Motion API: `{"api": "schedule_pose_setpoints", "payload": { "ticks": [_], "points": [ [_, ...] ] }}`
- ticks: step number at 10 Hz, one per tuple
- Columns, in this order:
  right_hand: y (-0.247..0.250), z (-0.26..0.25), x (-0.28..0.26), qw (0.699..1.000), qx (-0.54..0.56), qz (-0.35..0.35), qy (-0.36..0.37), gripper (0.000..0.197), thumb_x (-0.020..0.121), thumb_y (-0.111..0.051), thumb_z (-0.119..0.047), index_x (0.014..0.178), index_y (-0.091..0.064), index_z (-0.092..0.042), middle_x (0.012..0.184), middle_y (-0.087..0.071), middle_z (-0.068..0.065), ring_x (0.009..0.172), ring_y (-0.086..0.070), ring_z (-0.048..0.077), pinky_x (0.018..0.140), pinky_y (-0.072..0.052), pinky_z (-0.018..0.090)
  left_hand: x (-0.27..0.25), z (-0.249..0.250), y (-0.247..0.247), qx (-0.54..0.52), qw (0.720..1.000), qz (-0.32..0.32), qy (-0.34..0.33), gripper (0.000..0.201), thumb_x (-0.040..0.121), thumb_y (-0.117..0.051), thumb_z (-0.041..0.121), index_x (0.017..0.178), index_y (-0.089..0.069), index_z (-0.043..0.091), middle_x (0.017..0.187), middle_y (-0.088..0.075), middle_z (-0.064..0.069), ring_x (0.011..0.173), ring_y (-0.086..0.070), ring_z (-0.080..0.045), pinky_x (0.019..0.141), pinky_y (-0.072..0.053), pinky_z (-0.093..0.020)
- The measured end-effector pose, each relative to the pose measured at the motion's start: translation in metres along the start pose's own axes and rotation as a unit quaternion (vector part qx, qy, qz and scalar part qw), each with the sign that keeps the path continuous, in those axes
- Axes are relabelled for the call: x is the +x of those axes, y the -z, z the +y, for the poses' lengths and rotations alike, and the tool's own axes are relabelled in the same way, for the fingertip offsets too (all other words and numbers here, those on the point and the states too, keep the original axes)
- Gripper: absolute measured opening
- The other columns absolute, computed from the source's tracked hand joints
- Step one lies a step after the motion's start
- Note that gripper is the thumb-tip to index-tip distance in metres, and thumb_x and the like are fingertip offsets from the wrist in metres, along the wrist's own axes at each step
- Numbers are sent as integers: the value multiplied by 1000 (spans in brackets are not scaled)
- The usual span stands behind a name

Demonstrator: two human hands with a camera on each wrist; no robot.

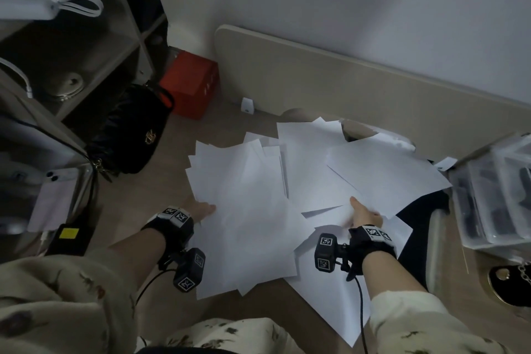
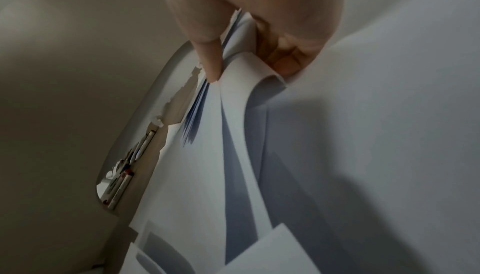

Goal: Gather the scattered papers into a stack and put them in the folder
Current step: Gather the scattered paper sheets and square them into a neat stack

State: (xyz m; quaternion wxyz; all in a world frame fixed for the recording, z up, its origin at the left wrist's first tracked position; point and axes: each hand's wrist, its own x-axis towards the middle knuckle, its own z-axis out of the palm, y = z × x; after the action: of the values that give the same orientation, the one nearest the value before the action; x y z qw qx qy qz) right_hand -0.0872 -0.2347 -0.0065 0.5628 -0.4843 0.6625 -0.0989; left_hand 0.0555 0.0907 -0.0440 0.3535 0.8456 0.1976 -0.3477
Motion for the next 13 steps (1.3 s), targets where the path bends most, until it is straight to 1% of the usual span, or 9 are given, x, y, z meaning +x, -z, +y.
{"api": "schedule_pose_setpoints", "payload": {
  "ticks": [1,4,5,7,8,9,10,12,13],
  "points": [
    [-4,-2,4,1000,-1,-3,-17,89,75,-78,-26,143,-27,-2,140,-44,18,125,-48,36,106,-38,46,3,-2,-1,3,1000,-4,-1,54,85,-69,14,129,-48,-7,129,-54,-26,120,-52,-39,65,-40,-28],
    [10,7,-12,990,129,55,20,62,86,-64,-11,139,-33,-6,134,-50,14,116,-54,32,83,-40,32,-10,5,3,70,994,-80,-10,46,101,-43,23,136,-42,-6,143,-42,-22,131,-41,-34,106,-36,-32],
    [27,15,-7,975,212,63,15,54,91,-55,-11,141,-35,-7,135,-50,12,123,-52,28,90,-44,29,-14,5,7,82,993,-82,-36,49,100,-45,27,137,-41,-4,142,-41,-21,130,-42,-35,107,-36,-33],
    [53,25,-22,961,214,158,76,56,85,-64,-8,137,-42,-5,127,-56,11,109,-58,23,84,-41,23,-25,5,10,95,991,-89,-35,52,104,-32,31,142,-32,-3,145,-38,-19,131,-41,-33,104,-35,-31],
    [59,33,-23,966,199,150,74,52,87,-58,-6,136,-44,-2,116,-56,9,98,-55,20,80,-39,24,-27,2,13,117,988,-92,-39,52,104,-31,31,143,-31,-4,148,-34,-19,133,-39,-32,104,-34,-28],
    [63,55,-21,990,63,117,46,46,88,-55,-11,132,-49,-1,123,-57,13,107,-57,33,79,-38,30,-30,-5,18,134,985,-89,-56,51,104,-32,32,141,-34,-2,146,-36,-17,131,-41,-31,103,-34,-28],
    [67,70,-27,994,-99,42,26,48,84,-61,-14,126,-51,8,117,-57,14,98,-55,33,79,-39,34,-26,-11,20,142,983,-95,-71,51,103,-32,33,140,-36,-3,146,-37,-18,132,-41,-32,105,-34,-30],
    [69,86,-43,971,-202,-127,-28,27,76,-70,-4,98,-61,8,74,-61,15,69,-57,29,70,-48,34,-6,-26,14,112,987,-83,-79,48,96,-54,24,130,-47,-8,134,-50,-24,121,-51,-40,102,-44,-41],
    [71,94,-49,955,-186,-213,-92,13,81,-67,2,91,-59,1,91,-64,9,83,-58,23,91,-43,36,-22,-22,17,72,995,-47,-52,50,89,-64,18,129,-48,-9,132,-52,-27,124,-49,-41,101,-42,-40]
  ]
}}
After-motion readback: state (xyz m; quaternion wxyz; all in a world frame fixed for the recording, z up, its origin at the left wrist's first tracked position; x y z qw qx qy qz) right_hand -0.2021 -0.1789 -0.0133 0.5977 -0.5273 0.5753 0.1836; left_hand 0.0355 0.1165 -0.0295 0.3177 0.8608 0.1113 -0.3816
